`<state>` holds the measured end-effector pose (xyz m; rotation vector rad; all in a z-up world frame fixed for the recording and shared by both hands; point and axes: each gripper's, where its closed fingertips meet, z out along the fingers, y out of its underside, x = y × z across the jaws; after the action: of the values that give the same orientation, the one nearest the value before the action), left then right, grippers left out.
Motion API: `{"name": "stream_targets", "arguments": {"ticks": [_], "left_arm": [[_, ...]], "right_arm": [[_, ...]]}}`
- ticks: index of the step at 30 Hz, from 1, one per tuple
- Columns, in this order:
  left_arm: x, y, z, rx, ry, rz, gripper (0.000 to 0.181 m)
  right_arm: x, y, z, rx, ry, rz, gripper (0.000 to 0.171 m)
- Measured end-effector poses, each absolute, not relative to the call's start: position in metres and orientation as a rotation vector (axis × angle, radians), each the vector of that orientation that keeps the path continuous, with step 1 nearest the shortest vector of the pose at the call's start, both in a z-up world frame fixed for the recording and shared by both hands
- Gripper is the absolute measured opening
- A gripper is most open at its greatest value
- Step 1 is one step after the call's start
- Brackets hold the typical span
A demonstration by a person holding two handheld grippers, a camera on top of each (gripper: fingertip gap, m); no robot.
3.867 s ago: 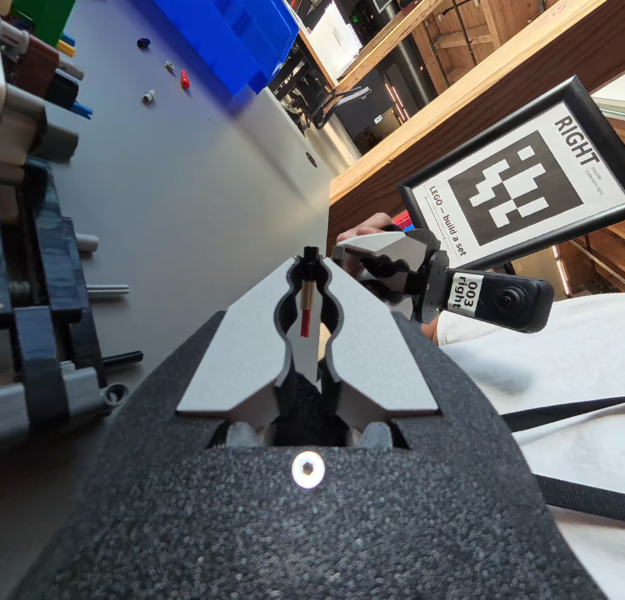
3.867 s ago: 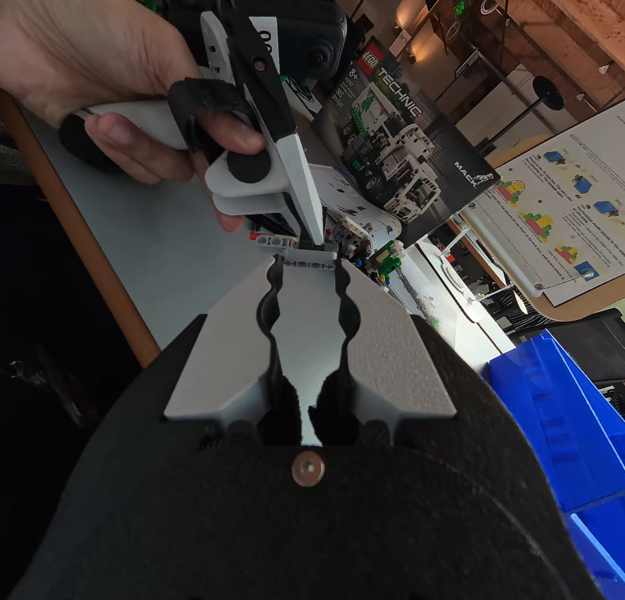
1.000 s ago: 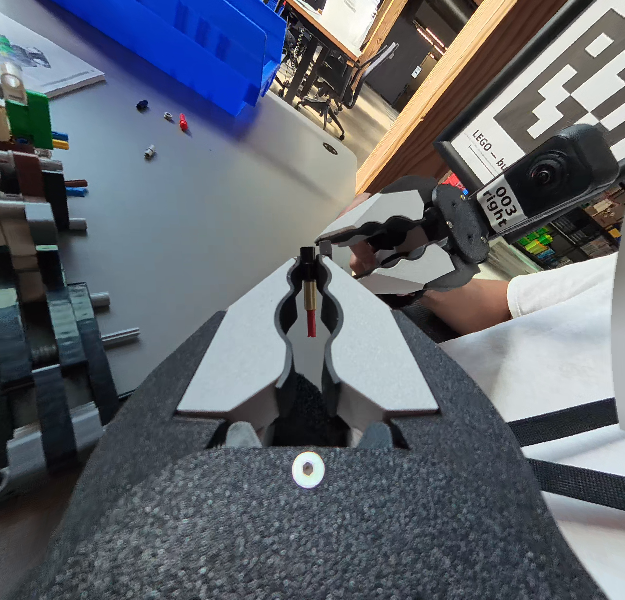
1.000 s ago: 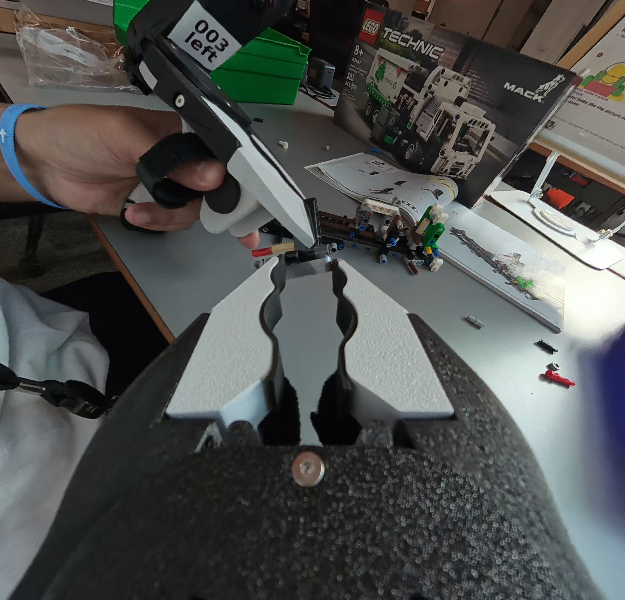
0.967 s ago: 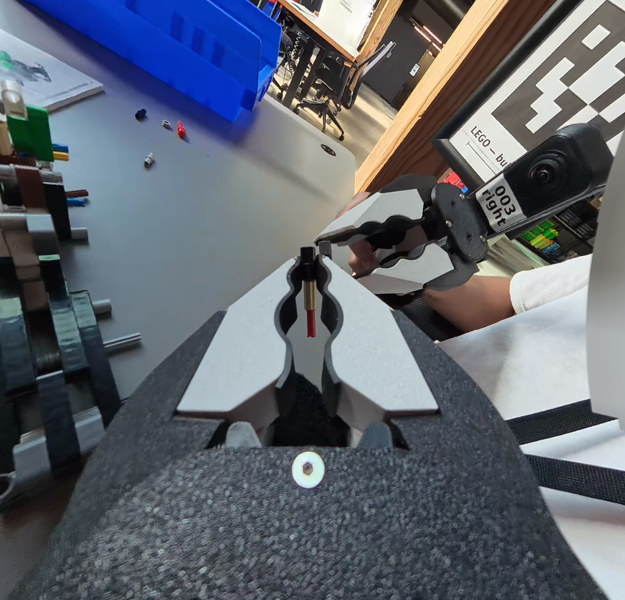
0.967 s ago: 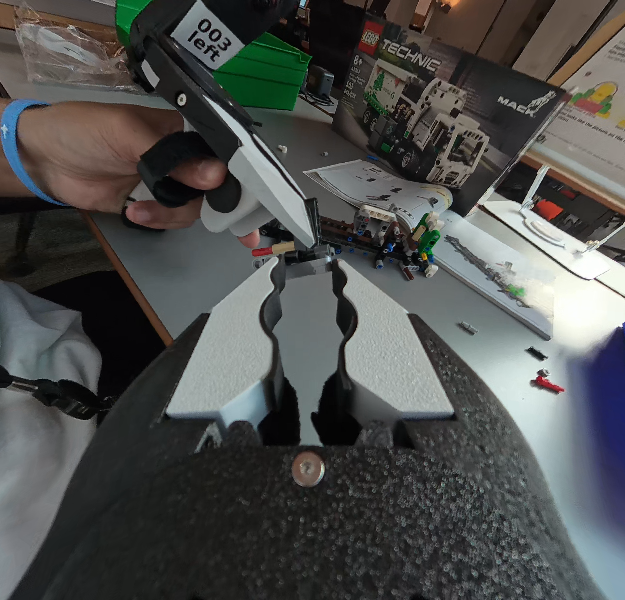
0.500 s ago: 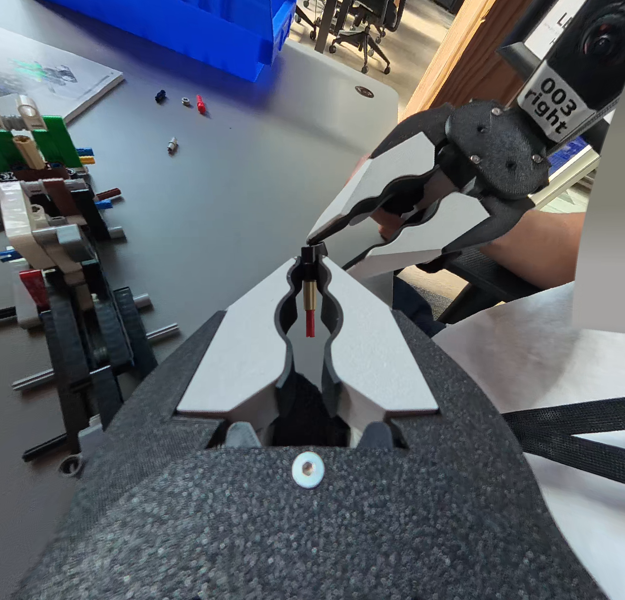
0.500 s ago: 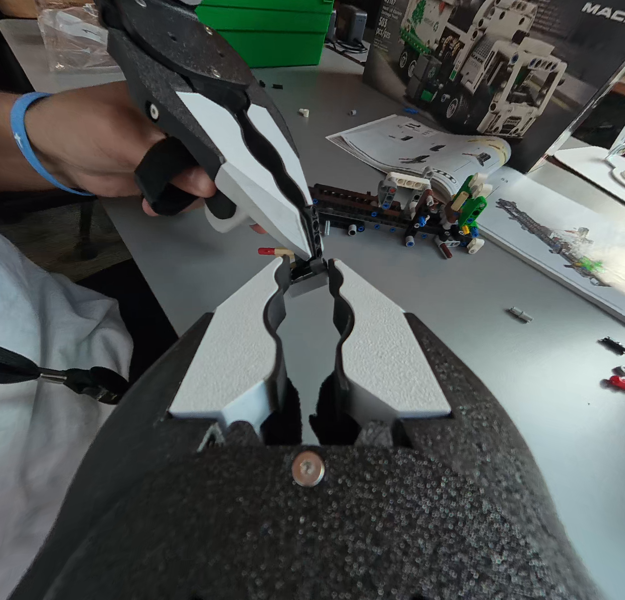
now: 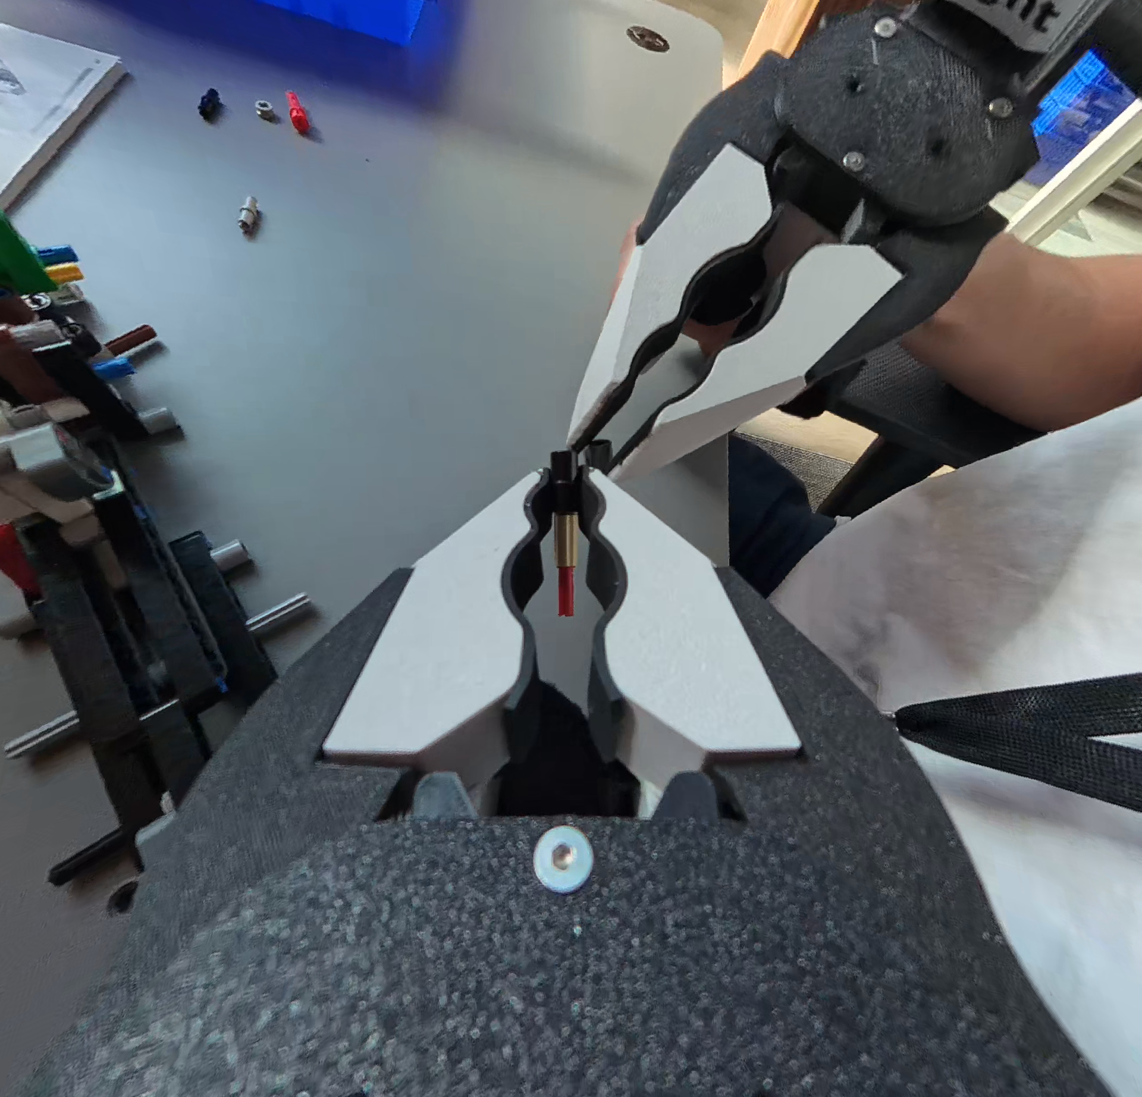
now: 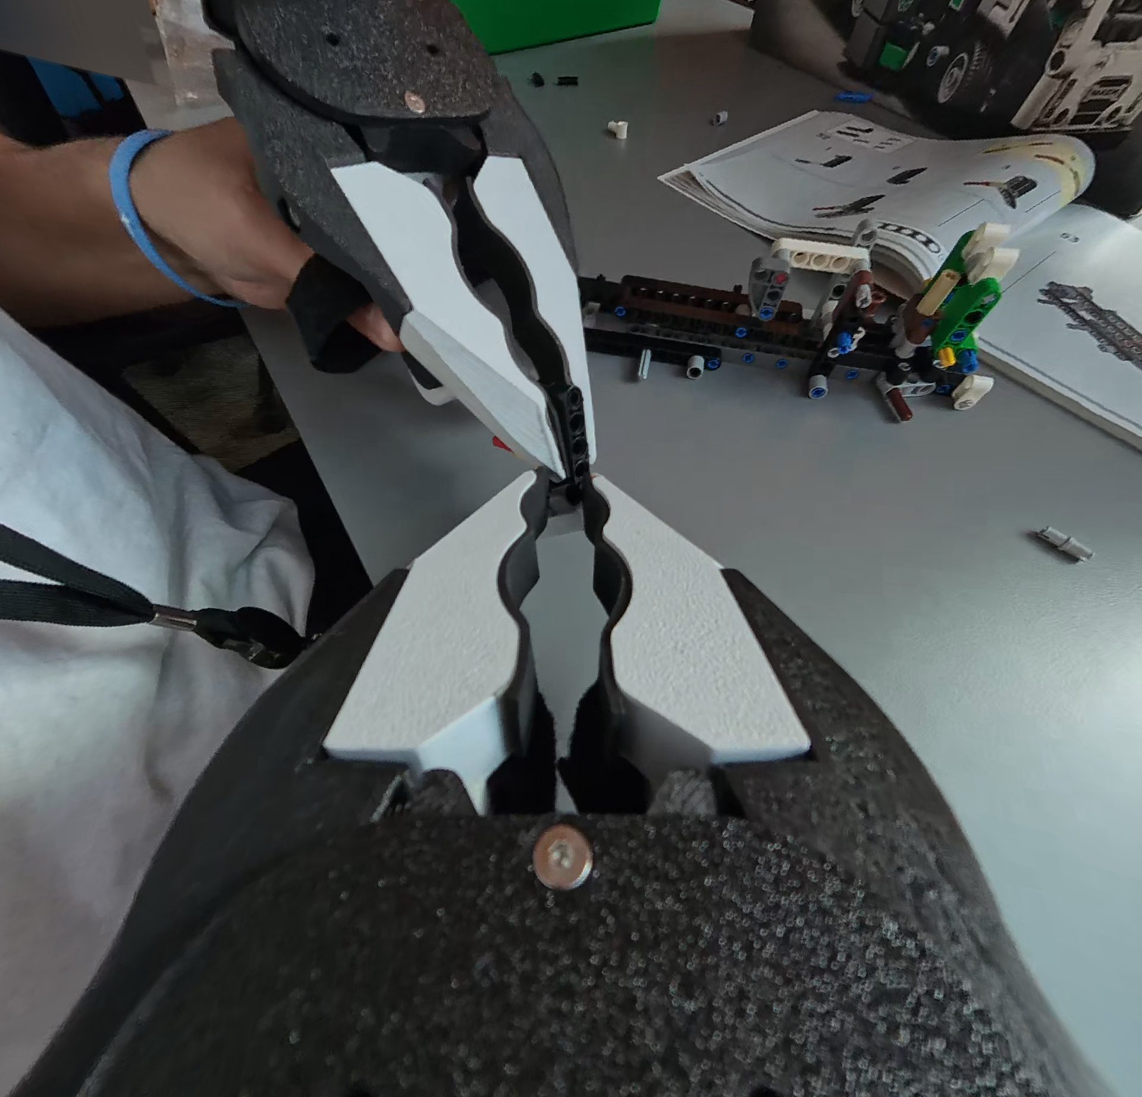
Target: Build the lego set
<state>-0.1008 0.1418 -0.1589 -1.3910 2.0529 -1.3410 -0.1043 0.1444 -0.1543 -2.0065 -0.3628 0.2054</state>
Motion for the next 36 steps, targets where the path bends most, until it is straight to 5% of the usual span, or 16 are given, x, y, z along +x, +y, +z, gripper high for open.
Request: {"name": "stream_targets", "arguments": {"ticks": [18, 36], "left_arm": [[-0.103, 0.137, -0.166, -1.247, 2.298, -1.197, 0.006], [-0.12, 0.134, -0.173, -1.333, 2.336, -1.235, 0.006]], "right_arm": [[-0.1, 0.117, -0.182, -2.135, -0.806, 0.198, 0.026], [-0.108, 0.13, -0.187, -2.065, -0.95, 0.175, 0.02]]}}
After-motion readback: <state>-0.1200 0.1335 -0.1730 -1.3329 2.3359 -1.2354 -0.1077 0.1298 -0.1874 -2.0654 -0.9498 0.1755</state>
